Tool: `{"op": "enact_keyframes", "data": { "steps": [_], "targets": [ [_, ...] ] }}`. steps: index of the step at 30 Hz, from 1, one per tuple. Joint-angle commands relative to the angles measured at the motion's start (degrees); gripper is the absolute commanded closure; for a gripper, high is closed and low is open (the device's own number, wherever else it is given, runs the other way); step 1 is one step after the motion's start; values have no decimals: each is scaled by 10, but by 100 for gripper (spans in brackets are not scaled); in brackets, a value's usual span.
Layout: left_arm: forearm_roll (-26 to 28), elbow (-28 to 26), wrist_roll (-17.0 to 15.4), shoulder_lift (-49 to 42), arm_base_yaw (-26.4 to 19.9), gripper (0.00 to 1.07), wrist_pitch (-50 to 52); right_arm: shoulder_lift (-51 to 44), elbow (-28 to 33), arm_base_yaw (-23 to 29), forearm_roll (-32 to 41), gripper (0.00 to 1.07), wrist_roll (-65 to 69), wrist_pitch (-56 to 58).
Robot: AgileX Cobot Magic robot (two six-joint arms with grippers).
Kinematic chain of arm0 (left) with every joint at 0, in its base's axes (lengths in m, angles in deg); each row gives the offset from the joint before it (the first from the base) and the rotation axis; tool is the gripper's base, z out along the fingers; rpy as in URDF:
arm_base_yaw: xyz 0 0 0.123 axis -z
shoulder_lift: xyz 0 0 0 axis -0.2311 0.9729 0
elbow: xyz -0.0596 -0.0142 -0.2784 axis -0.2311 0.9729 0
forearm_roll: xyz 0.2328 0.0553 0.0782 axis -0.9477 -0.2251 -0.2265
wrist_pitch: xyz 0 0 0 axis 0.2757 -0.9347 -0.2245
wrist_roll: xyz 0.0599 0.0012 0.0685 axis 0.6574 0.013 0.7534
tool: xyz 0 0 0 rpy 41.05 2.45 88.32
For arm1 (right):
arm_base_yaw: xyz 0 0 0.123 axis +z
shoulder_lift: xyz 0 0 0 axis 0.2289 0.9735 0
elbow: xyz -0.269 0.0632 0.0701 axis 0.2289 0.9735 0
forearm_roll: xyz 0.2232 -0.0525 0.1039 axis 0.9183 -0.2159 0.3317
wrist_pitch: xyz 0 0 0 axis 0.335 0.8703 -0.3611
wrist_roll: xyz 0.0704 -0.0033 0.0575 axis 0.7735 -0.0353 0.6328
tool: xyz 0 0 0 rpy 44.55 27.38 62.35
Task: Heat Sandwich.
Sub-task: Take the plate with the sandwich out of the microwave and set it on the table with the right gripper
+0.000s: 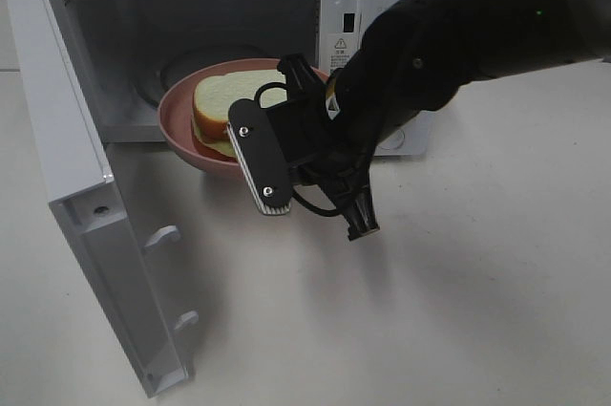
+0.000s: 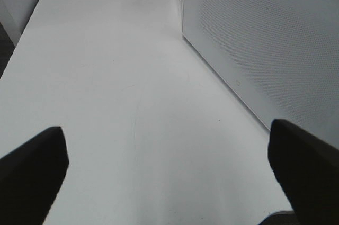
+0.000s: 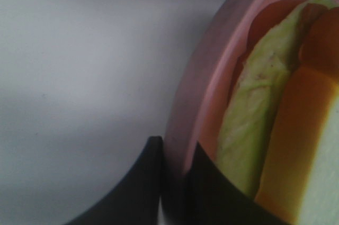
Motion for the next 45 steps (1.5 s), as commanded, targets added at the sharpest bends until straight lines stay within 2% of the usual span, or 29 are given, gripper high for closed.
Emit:
{"op": "enact_keyframes", "data": {
  "steps": [1,14,30,34,38,45],
  "targets": [
    [1,0,-3,-4,2,9,6,-33,22,-3,-7,107,9,-9],
    [1,0,-3,-4,2,9,6,-173,145,-3,-22,107,10,-5],
    [1,0,-3,-4,2,9,6,-354,256,-3,-25,107,32,53],
    [1,0,-3,-4,2,9,6,-383,273,-3,-51,107,61,66],
    [1,0,-3,-4,2,9,6,-437,305,-3,-116,107,147,91],
    [1,0,-3,-4,2,9,6,-477,320,-3,-169,107,230,141]
  ]
}}
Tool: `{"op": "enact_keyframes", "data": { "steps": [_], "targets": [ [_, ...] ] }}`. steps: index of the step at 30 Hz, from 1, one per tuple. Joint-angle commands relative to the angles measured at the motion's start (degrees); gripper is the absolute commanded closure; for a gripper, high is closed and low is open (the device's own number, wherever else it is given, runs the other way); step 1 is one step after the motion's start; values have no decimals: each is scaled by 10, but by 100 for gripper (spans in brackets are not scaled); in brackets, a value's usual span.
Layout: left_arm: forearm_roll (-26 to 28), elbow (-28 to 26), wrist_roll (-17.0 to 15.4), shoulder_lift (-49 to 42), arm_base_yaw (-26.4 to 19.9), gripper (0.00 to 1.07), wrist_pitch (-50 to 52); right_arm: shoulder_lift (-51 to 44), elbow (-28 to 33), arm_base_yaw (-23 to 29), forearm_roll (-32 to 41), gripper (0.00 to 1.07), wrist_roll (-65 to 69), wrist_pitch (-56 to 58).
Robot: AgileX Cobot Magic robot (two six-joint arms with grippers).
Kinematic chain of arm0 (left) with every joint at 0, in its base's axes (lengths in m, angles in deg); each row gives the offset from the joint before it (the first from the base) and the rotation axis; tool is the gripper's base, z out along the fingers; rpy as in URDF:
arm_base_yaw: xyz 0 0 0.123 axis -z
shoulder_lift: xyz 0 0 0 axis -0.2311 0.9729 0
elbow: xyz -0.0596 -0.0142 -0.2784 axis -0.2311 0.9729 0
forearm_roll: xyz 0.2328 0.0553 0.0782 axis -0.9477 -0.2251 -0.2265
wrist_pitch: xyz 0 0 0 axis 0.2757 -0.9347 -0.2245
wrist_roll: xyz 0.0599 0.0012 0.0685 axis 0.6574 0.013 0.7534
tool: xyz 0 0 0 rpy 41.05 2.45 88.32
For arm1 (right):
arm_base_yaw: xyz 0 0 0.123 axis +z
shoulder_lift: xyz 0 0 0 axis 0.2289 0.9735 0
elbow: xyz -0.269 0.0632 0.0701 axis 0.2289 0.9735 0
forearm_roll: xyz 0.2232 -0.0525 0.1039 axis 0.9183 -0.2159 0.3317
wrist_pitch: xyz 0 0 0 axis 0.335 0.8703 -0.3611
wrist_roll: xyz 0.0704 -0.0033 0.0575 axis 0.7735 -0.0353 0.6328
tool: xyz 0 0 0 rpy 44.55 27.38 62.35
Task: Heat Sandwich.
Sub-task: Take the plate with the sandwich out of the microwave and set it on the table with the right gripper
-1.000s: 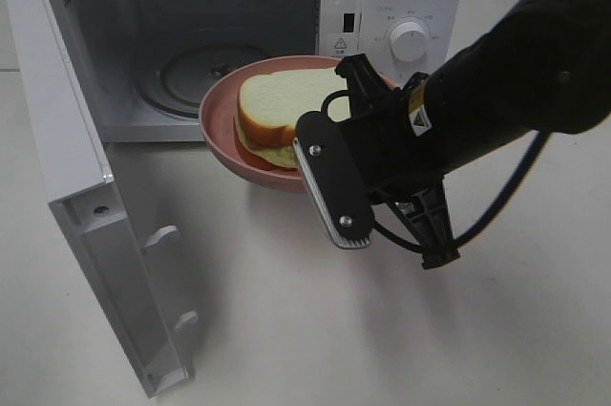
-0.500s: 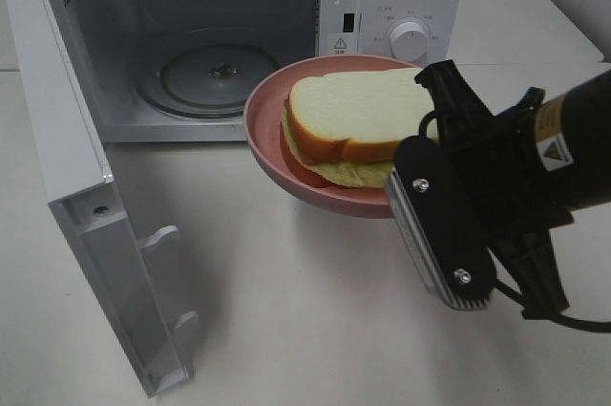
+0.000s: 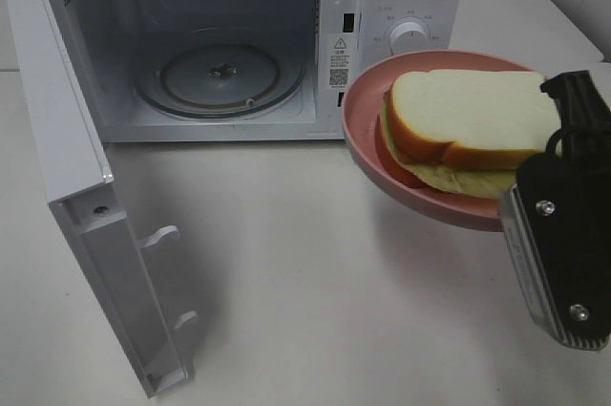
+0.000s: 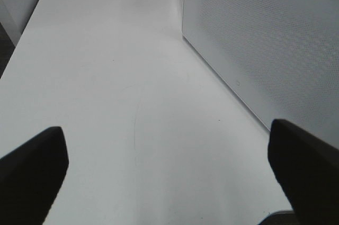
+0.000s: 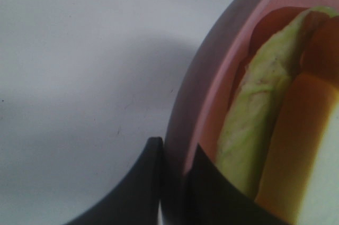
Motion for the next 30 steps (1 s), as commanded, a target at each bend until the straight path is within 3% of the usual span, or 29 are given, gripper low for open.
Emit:
{"op": "enact_keyframes", "data": {
  "steps": [1,11,22,30],
  "targets": [
    [1,0,-3,-4,2,9,6,-23,2,-2,-56,107,85,33],
    [1,0,-3,-4,2,9,6,-23,2,-2,-151,107,293,123],
    [1,0,-3,-4,2,9,6,-10,2,-2,-189,107,461,192],
    [1,0,-3,-4,2,9,6,58,1,-2,-217,107,549,208]
  ]
}}
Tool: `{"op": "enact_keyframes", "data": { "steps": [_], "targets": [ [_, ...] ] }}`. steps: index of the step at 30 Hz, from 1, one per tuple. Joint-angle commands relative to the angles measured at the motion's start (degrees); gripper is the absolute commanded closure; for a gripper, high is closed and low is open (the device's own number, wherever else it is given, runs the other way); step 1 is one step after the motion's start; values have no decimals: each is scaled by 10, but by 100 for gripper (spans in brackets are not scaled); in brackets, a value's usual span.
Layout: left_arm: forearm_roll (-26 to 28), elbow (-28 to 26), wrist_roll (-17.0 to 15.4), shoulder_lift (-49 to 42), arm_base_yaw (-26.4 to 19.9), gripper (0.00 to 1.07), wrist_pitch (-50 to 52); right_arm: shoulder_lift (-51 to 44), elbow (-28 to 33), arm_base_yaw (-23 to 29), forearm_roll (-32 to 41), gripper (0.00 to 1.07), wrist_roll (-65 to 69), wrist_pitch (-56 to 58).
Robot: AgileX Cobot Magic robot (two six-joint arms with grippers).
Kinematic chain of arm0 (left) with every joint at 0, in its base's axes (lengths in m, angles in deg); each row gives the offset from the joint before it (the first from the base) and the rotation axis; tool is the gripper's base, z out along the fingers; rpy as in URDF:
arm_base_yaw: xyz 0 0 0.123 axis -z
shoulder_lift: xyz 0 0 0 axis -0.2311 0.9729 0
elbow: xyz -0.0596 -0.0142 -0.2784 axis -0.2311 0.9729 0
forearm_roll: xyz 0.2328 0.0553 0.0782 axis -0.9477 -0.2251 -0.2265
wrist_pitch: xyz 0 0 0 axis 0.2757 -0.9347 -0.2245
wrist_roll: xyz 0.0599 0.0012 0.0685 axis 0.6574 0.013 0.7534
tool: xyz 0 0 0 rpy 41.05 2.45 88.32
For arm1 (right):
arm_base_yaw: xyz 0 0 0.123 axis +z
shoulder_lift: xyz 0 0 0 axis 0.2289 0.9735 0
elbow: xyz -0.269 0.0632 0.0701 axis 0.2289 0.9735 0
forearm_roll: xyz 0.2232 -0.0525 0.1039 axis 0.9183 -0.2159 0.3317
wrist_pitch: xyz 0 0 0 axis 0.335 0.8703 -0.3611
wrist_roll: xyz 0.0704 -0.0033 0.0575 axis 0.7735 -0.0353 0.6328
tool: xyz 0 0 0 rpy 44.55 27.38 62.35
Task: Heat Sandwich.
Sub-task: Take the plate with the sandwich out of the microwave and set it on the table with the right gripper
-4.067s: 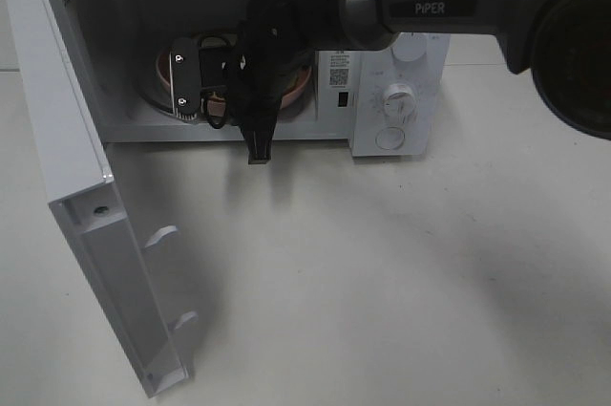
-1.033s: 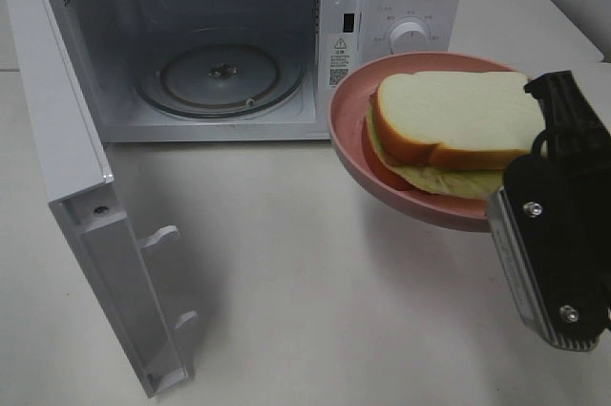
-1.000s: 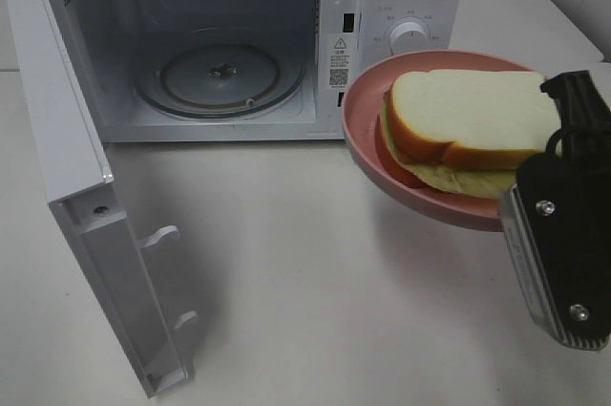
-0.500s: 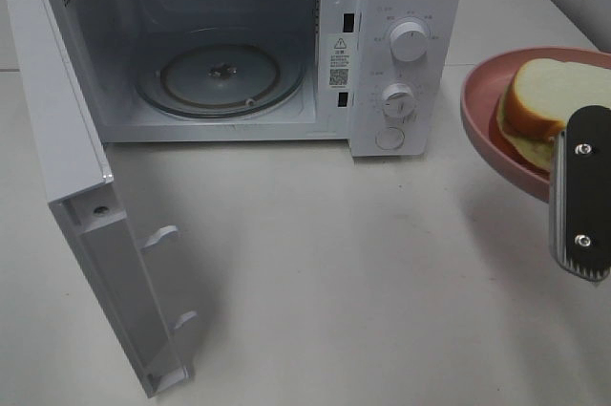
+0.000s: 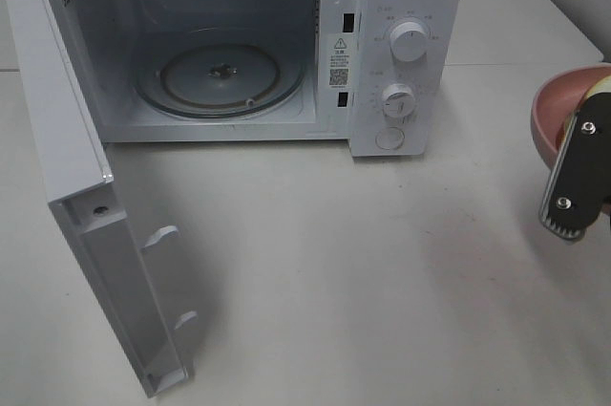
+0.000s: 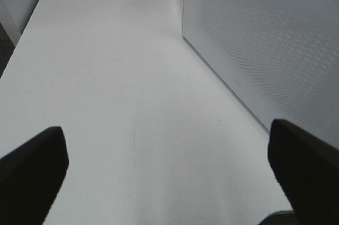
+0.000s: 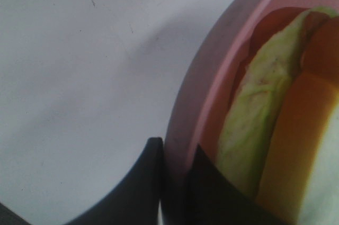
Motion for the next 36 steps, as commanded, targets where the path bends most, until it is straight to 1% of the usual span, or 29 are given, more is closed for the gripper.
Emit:
{"op": "enact_keyframes", "data": {
  "steps": [1,5,7,9,13,14,15,18,19,21,23,27,32,36],
  "targets": [
    [1,0,-3,-4,2,9,6,40,-6,-2,-33,107,60,4],
    [1,0,-3,-4,2,9,6,68,-14,-2,-50,107,102,2],
    [1,0,-3,-4,2,9,6,99,-30,-2,-58,107,153,3],
    [1,0,-3,-4,2,9,6,109,-38,-2,-58,107,167,4],
    [1,0,-3,-4,2,9,6,162,-76,-10,-58,107,229,6],
    [1,0,-3,-4,2,9,6,162,-76,-10,-58,107,229,6],
    [1,0,-3,-4,2,9,6,185,-91,-21,-58,107,257,9],
    [1,0,-3,-4,2,9,6,215,-109,-41,-57,107,288,10],
    [1,0,-3,-4,2,9,6,215,-109,-41,-57,107,288,10],
    [1,0,-3,-4,2,9,6,240,-120,-59,-56,107,299,10],
    [1,0,-3,-4,2,9,6,248,-121,-62,-56,107,301,9],
    [1,0,-3,-4,2,9,6,296,-136,-95,-55,106,332,5],
    [1,0,-3,-4,2,9,6,320,-136,-110,-55,106,348,-7],
    [1,0,-3,-4,2,9,6,364,-136,-137,-58,106,386,-54]
  ]
}}
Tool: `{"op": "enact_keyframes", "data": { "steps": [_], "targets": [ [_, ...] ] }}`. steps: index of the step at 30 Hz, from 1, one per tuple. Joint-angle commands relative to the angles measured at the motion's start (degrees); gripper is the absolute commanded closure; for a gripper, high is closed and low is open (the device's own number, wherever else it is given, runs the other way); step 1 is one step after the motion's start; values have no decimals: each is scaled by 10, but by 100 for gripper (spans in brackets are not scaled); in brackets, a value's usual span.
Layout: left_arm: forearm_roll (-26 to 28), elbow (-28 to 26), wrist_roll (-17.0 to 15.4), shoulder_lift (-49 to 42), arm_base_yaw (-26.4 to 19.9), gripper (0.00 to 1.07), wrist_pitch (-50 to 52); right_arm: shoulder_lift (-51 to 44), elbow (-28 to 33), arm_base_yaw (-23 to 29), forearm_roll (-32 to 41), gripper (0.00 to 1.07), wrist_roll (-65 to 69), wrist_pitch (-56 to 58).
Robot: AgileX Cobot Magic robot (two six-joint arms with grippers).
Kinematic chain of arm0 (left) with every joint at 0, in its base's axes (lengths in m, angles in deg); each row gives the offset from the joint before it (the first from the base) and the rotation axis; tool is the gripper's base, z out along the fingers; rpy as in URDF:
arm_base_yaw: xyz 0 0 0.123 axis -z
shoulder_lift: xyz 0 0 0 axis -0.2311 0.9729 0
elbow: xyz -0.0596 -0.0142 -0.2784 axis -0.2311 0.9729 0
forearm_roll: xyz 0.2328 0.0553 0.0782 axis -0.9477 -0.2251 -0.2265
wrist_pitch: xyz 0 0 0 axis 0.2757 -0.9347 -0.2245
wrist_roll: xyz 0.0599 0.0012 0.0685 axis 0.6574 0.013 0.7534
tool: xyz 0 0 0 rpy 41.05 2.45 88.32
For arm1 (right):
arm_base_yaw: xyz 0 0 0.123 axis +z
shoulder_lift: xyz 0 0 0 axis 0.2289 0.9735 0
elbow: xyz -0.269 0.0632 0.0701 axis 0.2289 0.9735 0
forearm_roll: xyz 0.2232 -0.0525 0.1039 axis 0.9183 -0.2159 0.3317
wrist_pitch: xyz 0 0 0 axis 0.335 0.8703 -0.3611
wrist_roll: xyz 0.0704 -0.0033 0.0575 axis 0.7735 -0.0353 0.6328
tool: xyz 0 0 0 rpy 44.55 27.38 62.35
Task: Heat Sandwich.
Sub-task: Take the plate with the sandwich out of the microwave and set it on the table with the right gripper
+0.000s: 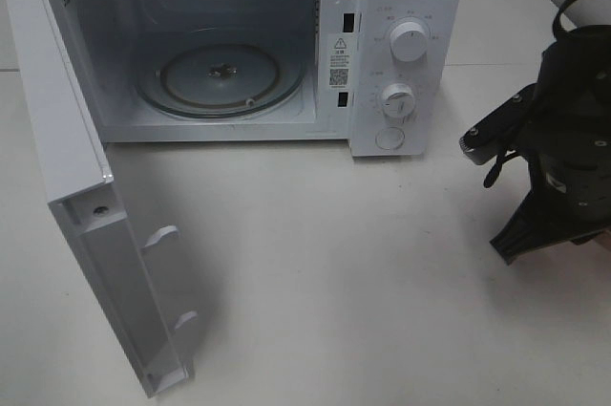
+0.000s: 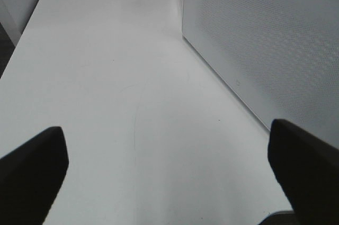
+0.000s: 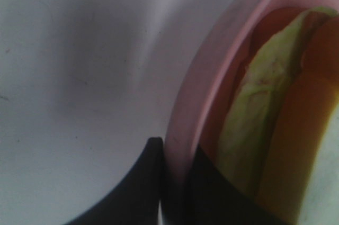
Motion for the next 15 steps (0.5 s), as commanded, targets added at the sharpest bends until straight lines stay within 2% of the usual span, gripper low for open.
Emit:
{"op": "enact_keyframes", "data": {
  "steps": [1,15],
  "targets": [
    [1,0,-3,-4,2,9,6,16,-5,-13,-22,106,23,-11],
    [1,0,-3,-4,2,9,6,124,-5,-29,-77,104,116,-68]
  ]
}}
